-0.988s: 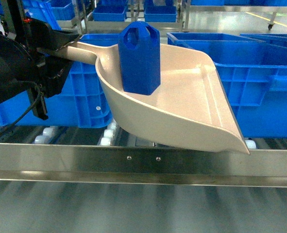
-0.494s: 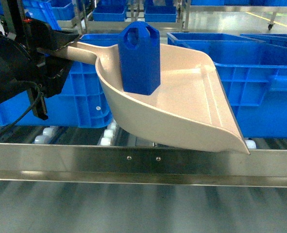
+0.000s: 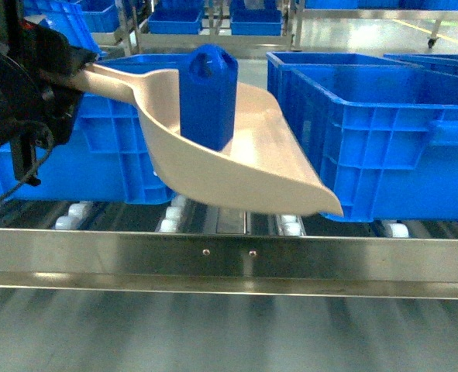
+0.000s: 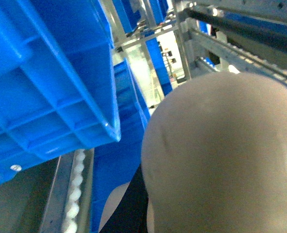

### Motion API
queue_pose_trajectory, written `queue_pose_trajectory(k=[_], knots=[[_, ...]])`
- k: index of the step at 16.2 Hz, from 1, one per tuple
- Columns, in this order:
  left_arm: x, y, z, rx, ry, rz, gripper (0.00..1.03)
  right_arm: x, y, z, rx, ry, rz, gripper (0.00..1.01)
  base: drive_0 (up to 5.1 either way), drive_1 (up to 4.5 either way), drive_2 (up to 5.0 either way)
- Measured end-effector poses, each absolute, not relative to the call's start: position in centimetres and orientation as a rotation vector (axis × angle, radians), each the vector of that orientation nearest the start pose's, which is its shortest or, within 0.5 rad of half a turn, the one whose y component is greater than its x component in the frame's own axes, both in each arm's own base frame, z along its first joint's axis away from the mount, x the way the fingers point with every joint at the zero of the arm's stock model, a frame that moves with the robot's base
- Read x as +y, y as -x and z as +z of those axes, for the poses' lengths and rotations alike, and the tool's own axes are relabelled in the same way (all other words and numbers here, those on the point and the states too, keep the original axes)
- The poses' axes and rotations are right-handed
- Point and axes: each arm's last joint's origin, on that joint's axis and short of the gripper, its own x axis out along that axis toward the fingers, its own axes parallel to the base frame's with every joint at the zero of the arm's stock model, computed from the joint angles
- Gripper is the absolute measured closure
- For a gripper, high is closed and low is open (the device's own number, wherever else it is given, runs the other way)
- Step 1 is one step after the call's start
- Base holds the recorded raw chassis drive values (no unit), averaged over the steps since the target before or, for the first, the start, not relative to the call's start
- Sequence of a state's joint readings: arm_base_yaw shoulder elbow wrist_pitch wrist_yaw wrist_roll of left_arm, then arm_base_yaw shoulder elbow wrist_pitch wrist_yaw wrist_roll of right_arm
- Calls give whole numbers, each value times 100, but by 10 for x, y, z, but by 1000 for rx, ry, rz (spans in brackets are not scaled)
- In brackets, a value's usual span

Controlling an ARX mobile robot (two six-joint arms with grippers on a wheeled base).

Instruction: Place part in tray to right shelf

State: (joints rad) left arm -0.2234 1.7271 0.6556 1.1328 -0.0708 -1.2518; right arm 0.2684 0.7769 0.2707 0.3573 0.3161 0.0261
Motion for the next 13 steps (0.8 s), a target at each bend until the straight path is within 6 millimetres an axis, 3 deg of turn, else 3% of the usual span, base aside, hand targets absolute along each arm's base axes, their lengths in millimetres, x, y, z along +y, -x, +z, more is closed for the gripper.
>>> queue_pose_trajectory(k=[7,9,13], knots=[[-62,-321,206,-20,1270,-192,87,36,-166,208,142,17,-49,3,0,0,0],[-59,-326,223,-41,1281,-190,87,36,-166,208,142,17,-49,3,0,0,0],[-55,-330,238,-61,1288,-165,87,36,-166,208,142,17,-49,3,0,0,0]])
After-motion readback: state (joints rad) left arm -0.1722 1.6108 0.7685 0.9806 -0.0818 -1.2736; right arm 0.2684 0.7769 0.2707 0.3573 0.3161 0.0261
